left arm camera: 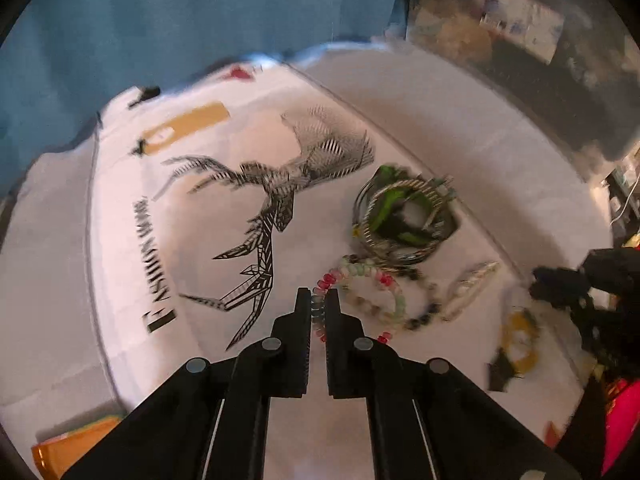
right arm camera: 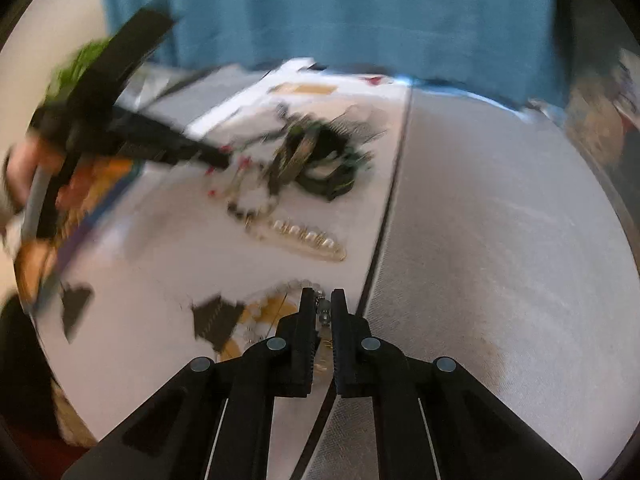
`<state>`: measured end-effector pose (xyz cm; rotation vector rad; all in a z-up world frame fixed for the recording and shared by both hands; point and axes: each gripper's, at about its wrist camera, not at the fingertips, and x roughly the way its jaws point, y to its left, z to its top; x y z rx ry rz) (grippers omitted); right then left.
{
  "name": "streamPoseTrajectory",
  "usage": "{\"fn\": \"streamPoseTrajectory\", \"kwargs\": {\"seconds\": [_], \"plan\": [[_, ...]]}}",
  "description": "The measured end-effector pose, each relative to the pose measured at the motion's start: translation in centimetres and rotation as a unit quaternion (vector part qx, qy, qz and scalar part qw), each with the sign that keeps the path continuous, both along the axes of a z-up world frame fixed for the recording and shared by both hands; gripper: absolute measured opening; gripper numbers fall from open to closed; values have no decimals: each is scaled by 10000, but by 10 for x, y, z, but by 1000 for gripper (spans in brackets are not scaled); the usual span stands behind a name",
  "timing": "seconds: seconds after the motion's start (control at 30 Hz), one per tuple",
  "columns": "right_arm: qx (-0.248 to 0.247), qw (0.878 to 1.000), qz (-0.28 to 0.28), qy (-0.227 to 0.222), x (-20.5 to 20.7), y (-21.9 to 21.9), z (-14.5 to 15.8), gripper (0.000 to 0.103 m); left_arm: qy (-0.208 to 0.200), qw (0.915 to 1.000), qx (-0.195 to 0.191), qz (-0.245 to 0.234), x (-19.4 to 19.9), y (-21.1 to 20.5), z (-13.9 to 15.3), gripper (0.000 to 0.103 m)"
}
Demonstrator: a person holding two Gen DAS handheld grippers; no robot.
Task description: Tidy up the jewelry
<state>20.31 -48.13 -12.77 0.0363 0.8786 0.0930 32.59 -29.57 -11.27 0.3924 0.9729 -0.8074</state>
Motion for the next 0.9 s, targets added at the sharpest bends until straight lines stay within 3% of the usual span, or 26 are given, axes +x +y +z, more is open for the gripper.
{"fn": "streamPoseTrajectory", "kwargs": {"seconds": [0.17, 0.37, 0.5, 0.9], "plan": [[180, 9976, -445, -493, -22, -7, 39, 8, -245, 9984, -450, 220, -31, 30, 51, 4], [-21, 9948, -682, -753, -51, 9, 78, 8, -598, 9943, -465, 755, -75, 65, 91, 4], [-109, 9943, -732, -767, -71, 24, 93, 8, -768, 9894, -182, 1223, -112, 92, 101, 4], [28, 9949, -298, -961, -143, 91, 124, 8, -794, 9801, -353, 1787, -220, 180, 109, 4]]}}
